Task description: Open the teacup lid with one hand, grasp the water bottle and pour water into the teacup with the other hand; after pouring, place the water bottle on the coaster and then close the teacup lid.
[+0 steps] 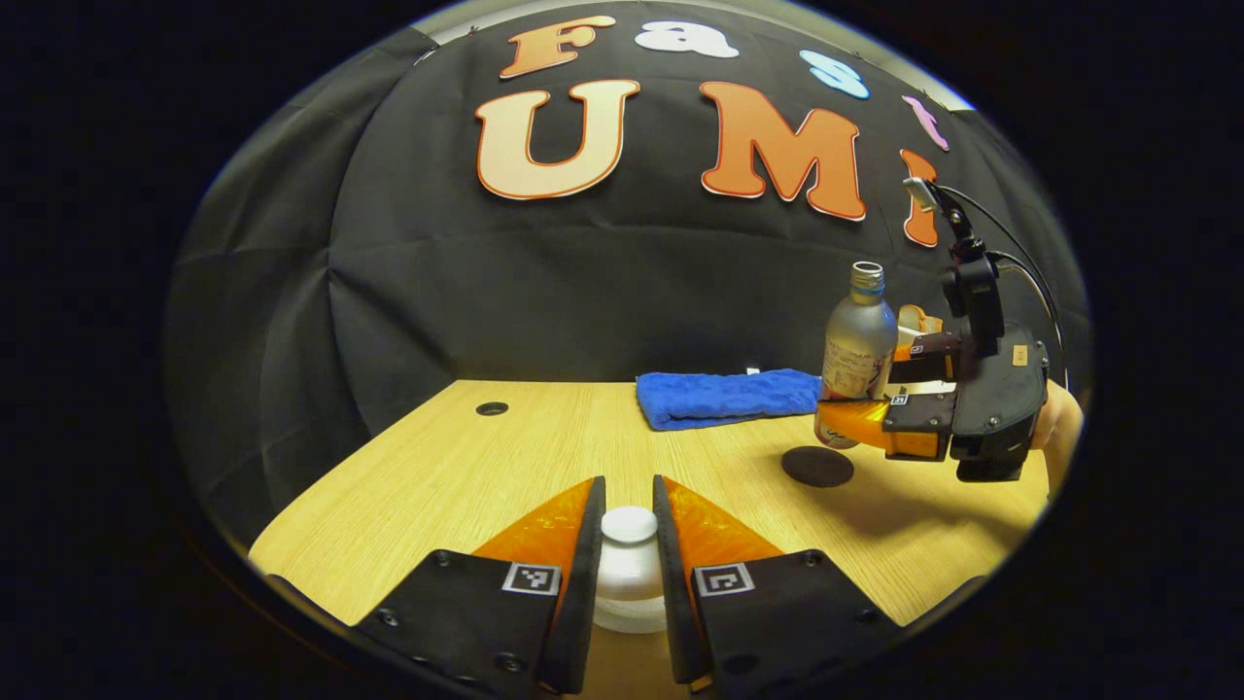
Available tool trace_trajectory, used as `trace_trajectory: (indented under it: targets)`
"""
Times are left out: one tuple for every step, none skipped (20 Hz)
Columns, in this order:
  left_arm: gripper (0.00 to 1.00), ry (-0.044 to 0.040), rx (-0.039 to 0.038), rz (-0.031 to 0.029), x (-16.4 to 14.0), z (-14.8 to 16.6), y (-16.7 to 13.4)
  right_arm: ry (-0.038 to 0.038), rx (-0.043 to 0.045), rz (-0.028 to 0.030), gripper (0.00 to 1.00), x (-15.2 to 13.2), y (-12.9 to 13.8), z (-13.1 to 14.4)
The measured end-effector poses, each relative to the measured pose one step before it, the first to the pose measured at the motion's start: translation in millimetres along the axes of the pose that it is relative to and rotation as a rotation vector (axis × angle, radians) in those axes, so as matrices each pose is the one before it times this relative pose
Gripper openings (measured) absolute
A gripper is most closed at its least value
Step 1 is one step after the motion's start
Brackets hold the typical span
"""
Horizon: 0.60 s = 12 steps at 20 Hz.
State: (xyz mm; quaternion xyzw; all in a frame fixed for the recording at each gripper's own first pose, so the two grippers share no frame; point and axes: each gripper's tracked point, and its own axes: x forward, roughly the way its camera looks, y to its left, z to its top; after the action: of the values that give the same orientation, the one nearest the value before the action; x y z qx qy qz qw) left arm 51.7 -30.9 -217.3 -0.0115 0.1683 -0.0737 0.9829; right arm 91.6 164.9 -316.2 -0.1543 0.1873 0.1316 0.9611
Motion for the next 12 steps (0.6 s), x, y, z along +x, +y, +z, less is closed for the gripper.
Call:
trace_trajectory:
  targets:
    - [0.36,0.00631,0.00019,-0.00446,2.51,-4.05,-0.05,-0.00078,0.01987,0.00434,0.79,1.43,-0.21,-1.59]
    - [0.36,0.01003,-0.00097,-0.00484,1.15,-4.16,-0.29,0.00171,0.02139,0.00401,0.79,0.15,1.87,-1.18]
    - [0.36,0.00235,-0.00398,-0.00168,0.3,-1.44,-0.72,0.00234,0.02385,0.00302,0.79,0.2,1.35,-0.8]
    - [0.36,-0.00159,-0.00711,-0.00472,0.65,-1.32,-1.47,0.00275,0.02215,0.00383,0.79,0.2,2.3,-1.09]
    - [0.36,0.00292,-0.00026,-0.00114,2.04,-2.55,-2.31,0.0033,0.01858,0.00186,0.79,0.29,0.44,-1.76]
    - [0.36,0.00122,-0.0004,-0.00066,2.19,-3.39,-3.17,0.00372,0.00953,-0.00008,0.79,-0.13,0.72,-0.66]
    - [0.36,0.0019,0.00197,-0.00115,2.32,-3.5,-0.31,-0.00334,0.00341,-0.00413,0.79,-0.43,-1.44,0.04]
    - [0.36,0.00709,0.00174,-0.00082,0.84,-3.24,-0.69,-0.00203,0.00106,-0.00604,0.79,0.64,-1.56,0.02]
    - [0.36,0.00595,0.00228,0.00006,-0.01,-3.7,-0.14,0.00108,0.00268,-0.00119,0.79,-0.58,-0.39,-1.18]
    - [0.36,0.00471,0.00512,0.00652,0.59,-1.33,1.03,-0.00061,0.00563,-0.00339,0.79,-0.41,-0.43,-0.46]
    - [0.33,-0.0128,0.00137,-0.00099,0.77,2.16,0.41,0.00135,0.00555,-0.00075,0.79,0.63,-0.84,-0.33]
    - [0.36,0.00553,0.00465,-0.00114,0.51,-0.19,-1.14,0.00006,0.00876,-0.00322,0.79,-0.13,0.39,-0.05]
